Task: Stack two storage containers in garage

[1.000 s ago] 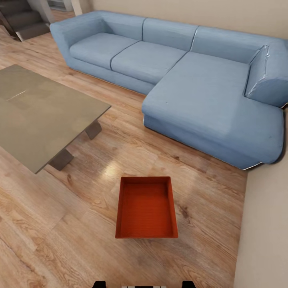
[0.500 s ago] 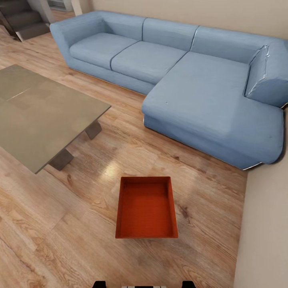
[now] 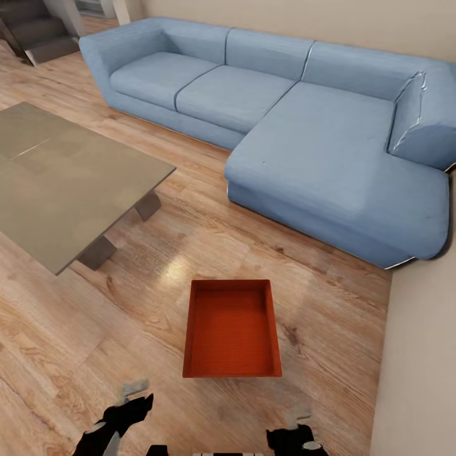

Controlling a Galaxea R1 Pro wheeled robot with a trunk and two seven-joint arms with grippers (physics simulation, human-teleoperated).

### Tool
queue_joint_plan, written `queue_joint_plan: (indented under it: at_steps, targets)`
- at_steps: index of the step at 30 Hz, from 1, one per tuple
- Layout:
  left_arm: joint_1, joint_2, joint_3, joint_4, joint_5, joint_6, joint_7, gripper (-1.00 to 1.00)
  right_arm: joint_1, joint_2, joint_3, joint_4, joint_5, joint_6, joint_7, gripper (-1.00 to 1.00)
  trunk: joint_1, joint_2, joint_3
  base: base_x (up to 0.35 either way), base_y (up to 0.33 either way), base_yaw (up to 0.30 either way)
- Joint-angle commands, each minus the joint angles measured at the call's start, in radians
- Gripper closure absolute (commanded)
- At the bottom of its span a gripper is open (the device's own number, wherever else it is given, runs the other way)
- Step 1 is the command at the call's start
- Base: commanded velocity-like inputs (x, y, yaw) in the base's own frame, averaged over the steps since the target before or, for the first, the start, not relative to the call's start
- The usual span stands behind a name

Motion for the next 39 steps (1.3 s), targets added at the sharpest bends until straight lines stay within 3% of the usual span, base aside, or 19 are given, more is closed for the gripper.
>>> queue_joint_plan:
  at_steps: [1, 4, 5, 6, 7, 9, 11, 15, 19, 20, 21, 24, 26, 30, 33, 39]
  targets:
    - [-0.007, -0.005, -0.002, -0.258, 0.005, 0.233, 0.004, -1.00, -0.166, 0.043, 0.003, -0.014, 0.000, 0.059, -0.006, -1.00, 0.000, 0.000, -0.001, 0.000, 0.000, 0.000]
    - [-0.037, -0.010, -0.003, -0.285, 0.006, 0.279, 0.005, -1.00, -0.238, 0.062, 0.003, -0.008, -0.001, 0.068, -0.013, -1.00, 0.000, 0.000, -0.001, 0.000, 0.000, 0.000]
    - [-0.071, -0.017, -0.004, -0.282, 0.006, 0.291, 0.005, -1.00, -0.273, 0.073, 0.003, 0.004, -0.001, 0.070, -0.019, -1.00, 0.000, 0.000, -0.001, 0.000, 0.000, 0.000]
    - [-0.276, -0.050, -0.008, -0.121, 0.003, 0.308, 0.040, -1.00, -0.441, 0.081, -0.006, 0.118, -0.008, 0.054, -0.042, -1.00, 0.000, 0.000, -0.001, 0.000, 0.000, 0.000]
    - [-0.301, -0.055, -0.008, -0.088, 0.002, 0.306, 0.048, -1.00, -0.459, 0.081, -0.010, 0.135, -0.011, 0.048, -0.043, -1.00, 0.000, 0.000, -0.001, 0.000, 0.000, 0.000]
    - [-0.427, -0.088, -0.010, 0.118, -0.003, 0.260, 0.072, -1.00, -0.529, 0.081, -0.042, 0.204, -0.048, -0.012, -0.049, -1.00, 0.000, 0.000, -0.001, 0.000, 0.000, 0.000]
    - [-0.471, -0.109, -0.010, 0.199, -0.004, 0.190, 0.080, -1.00, -0.544, 0.081, -0.052, 0.221, -0.064, -0.043, -0.054, -1.00, 0.000, 0.000, -0.001, 0.000, 0.000, 0.000]
    - [-0.498, -0.151, -0.019, 0.299, -0.019, 0.118, 0.096, -1.00, -0.553, 0.081, -0.051, 0.233, -0.065, -0.075, -0.056, -1.00, 0.000, 0.000, -0.001, 0.000, 0.000, 0.000]
    - [-0.502, -0.161, -0.030, 0.381, -0.046, 0.077, 0.101, -1.00, -0.554, 0.080, -0.049, 0.280, -0.062, -0.089, -0.047, -1.00, 0.000, 0.000, -0.001, 0.000, 0.000, 0.000]
    - [-0.503, -0.163, -0.033, 0.392, -0.050, 0.059, 0.101, -1.00, -0.554, 0.071, -0.048, 0.302, -0.060, -0.091, -0.045, -1.00, 0.000, 0.000, -0.001, 0.000, 0.000, 0.000]
    - [-0.503, -0.163, -0.041, 0.407, -0.058, 0.018, 0.101, -1.00, -0.554, 0.044, -0.048, 0.345, -0.059, -0.111, -0.034, -1.00, 0.000, 0.000, -0.001, 0.000, 0.000, 0.000]
    - [-0.503, -0.159, -0.044, 0.409, -0.061, -0.006, 0.102, -1.00, -0.550, 0.008, -0.047, 0.404, -0.057, -0.179, -0.024, -1.00, 0.000, 0.000, -0.001, 0.000, 0.000, 0.000]
    - [-0.503, -0.160, -0.045, 0.403, -0.061, -0.011, 0.102, -1.00, -0.550, 0.000, -0.046, 0.418, -0.057, -0.199, -0.022, -1.00, 0.000, 0.000, -0.001, 0.000, 0.000, 0.000]
    - [-0.504, -0.162, -0.044, 0.396, -0.061, -0.018, 0.131, -1.00, -0.550, -0.008, -0.046, 0.430, -0.057, -0.211, -0.020, -1.00, 0.000, 0.000, -0.001, 0.000, 0.000, 0.000]
    - [-0.503, -0.164, -0.043, 0.394, -0.061, -0.019, 0.187, -1.00, -0.550, -0.009, -0.045, 0.432, -0.057, -0.210, -0.019, -1.00, 0.000, 0.000, -0.001, 0.000, 0.000, 0.000]
    - [-0.504, -0.166, -0.044, 0.392, -0.060, -0.020, 0.216, -1.00, -0.550, -0.008, -0.046, 0.433, -0.059, -0.209, -0.021, -1.00, 0.000, 0.000, -0.001, 0.000, 0.000, 0.000]
